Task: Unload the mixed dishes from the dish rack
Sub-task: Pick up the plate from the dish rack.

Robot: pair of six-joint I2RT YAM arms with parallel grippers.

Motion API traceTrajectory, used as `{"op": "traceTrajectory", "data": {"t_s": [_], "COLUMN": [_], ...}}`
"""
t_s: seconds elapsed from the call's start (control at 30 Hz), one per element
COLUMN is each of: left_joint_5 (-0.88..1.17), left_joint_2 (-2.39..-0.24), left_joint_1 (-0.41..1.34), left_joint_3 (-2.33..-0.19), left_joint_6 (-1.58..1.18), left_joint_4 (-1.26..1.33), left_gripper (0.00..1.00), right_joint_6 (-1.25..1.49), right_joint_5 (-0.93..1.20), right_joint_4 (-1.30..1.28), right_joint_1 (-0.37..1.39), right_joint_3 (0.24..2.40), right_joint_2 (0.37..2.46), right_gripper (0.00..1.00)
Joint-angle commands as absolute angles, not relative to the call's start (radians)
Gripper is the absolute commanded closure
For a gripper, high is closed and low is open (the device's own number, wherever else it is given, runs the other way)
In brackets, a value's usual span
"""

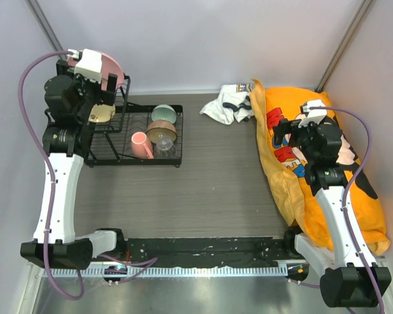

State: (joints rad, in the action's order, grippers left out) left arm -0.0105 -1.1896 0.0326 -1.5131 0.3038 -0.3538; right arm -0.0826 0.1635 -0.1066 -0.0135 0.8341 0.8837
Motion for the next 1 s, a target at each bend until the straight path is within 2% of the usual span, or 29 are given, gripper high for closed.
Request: {"op": "traceTrajectory", "data": {"t_s": [0.0,0.23,0.5,0.7,0.97], "left_joint_5": [0.033,0.009,-0.211,-0.268,-0.379], "left_joint_2": [-1.245,-1.340,-1.453,-1.578,-1.703], "left_joint_1": [0.031,0.126,0.317,0.350,0.351], "left_joint_3": [-1.621,-1.706,-1.724,-1.900,-2.009], "left_joint_6": [0.374,0.599,0.971,1.133,1.368], "left_joint_4": [-0.359,-0.454,-0.482,-0.586,-0.612], "left_gripper": [0.00,0.01,0.00,0.00,0.00], "right_joint_6": [-0.089,-0.098,-0.112,-0.123,-0.130], "right_joint_5": [0.175,0.192,0.216,0.238,0.250], "right_joint_4": [-0.094,-0.103,-0.118,-0.123,-0.135], "right_joint_1": [-0.017,-0.017,-0.017,-0.017,-0.017], "right_joint_3": [0.874,0.879,0.887,0.885,0.888], "right_joint_2": [0.884,0.899,0.925,0.939,0.966], "right_gripper": [0.00,0.00,0.00,0.00,0.00]}}
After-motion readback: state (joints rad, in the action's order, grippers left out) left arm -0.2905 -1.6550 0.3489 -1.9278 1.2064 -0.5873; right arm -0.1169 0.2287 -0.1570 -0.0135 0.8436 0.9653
